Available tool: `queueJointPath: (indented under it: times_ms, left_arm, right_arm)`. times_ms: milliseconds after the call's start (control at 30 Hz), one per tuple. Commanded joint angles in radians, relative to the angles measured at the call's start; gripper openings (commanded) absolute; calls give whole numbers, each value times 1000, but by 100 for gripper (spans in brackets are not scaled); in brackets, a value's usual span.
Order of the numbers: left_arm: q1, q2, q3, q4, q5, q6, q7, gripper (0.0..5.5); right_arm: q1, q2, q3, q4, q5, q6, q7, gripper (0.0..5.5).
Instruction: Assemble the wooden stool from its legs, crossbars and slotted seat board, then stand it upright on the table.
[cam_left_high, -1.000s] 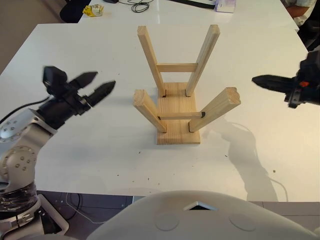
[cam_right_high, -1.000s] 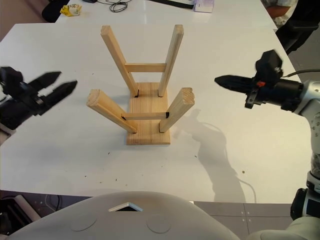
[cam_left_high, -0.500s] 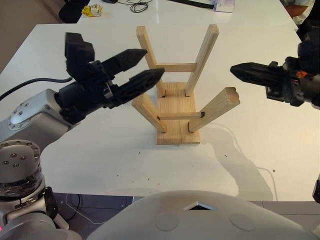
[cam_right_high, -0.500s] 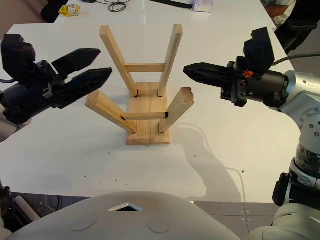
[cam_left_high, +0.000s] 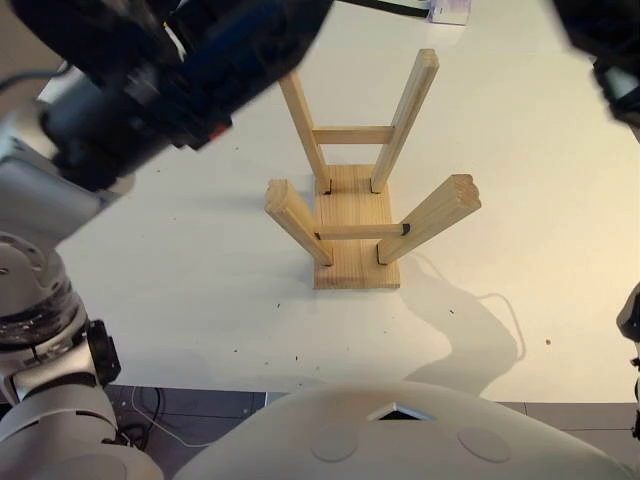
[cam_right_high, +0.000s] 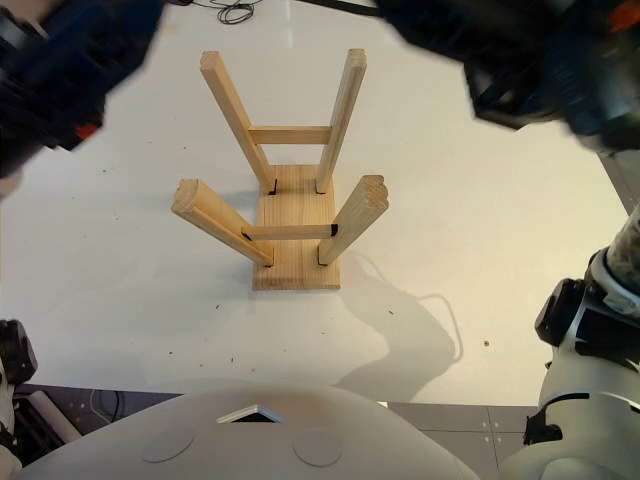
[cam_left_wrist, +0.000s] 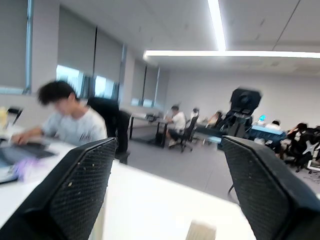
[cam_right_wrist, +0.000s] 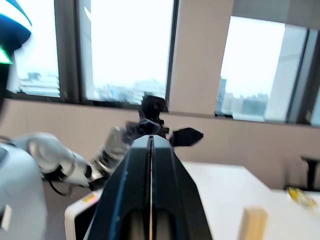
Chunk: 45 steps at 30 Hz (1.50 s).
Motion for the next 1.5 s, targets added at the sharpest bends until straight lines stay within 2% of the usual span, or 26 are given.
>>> queueJointPath:
  times_ms: [33,133,233,367,533,733,867,967,1033,1133,1167,1233,1300,1400,1467,1500]
  left_arm:
    - [73,8,-60,-44,42,25,22,385]
    - [327,-37,-172,-43,251,44,-81,385]
    - [522,-48,-315,-33,488,10,-200,385]
    - [583,-71,-412,-32,636,-51,-271,385]
    - [434,-124,-329,-1,549,-77,-186,385]
    - [191,-163,-176,69,369,-104,-1,385]
    - [176,-124,-88,72,347,-82,30,385]
    - [234,-75,-21,69,351,-48,43,385]
    - [323,15,-3,52,490,-19,-5,385]
    - [618,220,-78,-4,929,-104,-171,385]
    - [717,266,-98,-7,1054,-145,-192,385]
    - [840,340,-155,28,1317,-249,-162,385]
    - [887,227,-142,-8,1322,-189,-36,385]
    - [965,45,-217,-110,1410,-198,116,385]
    - [1020,-47,-318,-152,1473,-265,145,385]
    - [1043,-85,-347,-166,1467,-284,139,385]
  right_arm:
    - [107,-30,78,-59,-83,37,24,0]
    - [301,-63,237,-131,-338,-17,116,0]
    - [401,-78,357,-144,-527,-96,182,0]
    - [410,-62,382,-139,-577,-136,212,0]
    - [347,-15,315,-128,-456,-111,170,0]
    - [303,38,203,-84,-342,-96,61,0]
    - [271,51,92,1,-241,-88,-47,0]
    - [284,38,10,60,-179,-70,-121,0]
    - [344,-14,-18,73,-247,-62,-123,0]
    - [545,-159,-41,28,-452,-96,29,0]
    - [604,-208,-31,19,-526,-122,75,0]
    - [652,-283,37,15,-691,-168,41,0]
    - [650,-267,85,-42,-760,-114,-124,0]
    - [791,-96,141,-309,-812,-64,-375,0]
    - [917,-24,225,-441,-787,-60,-406,0]
    - [958,-33,263,-475,-789,-65,-381,0]
